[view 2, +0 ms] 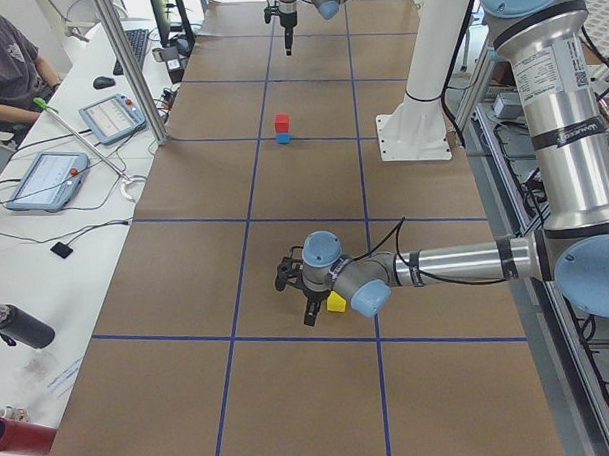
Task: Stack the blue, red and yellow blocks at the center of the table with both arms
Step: 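Open the left gripper and raise it off the red cube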
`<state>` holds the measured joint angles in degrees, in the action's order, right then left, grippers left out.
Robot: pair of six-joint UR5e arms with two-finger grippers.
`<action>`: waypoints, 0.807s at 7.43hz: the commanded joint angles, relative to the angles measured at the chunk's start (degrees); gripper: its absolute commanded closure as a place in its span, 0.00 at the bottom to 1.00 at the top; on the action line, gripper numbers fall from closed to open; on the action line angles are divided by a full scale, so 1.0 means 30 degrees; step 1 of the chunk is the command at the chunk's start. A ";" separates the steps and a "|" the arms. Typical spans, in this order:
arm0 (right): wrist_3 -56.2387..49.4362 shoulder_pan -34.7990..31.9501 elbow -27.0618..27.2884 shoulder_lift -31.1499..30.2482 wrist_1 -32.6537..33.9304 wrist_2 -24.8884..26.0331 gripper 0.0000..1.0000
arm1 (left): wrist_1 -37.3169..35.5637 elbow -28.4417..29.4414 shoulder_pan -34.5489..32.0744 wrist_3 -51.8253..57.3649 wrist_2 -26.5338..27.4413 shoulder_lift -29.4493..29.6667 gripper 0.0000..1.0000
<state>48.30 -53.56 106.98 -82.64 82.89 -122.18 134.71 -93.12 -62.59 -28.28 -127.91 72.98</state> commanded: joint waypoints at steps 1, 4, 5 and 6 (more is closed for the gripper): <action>-0.0016 0.0012 0.0024 0.0007 -0.0004 0.0033 0.01 | 0.0390 -0.0303 0.0033 -0.2637 0.0445 -0.0068 0.01; 0.0013 0.0071 -0.0006 0.0095 -0.0004 0.0033 0.01 | 0.0361 -0.1271 0.1398 -0.4420 0.0887 -0.0243 0.01; 0.0013 0.0129 -0.0093 0.0066 -0.0004 0.0062 0.01 | 0.0361 -0.1912 0.3122 -0.5823 0.2425 -0.0505 0.00; 0.0013 0.0130 -0.0094 0.0037 -0.0004 0.0063 0.01 | 0.0361 -0.2121 0.3865 -0.6011 0.2992 -0.1000 0.01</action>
<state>48.34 -53.25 106.79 -82.44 82.88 -122.02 135.79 -98.22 -54.91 -43.99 -121.81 71.41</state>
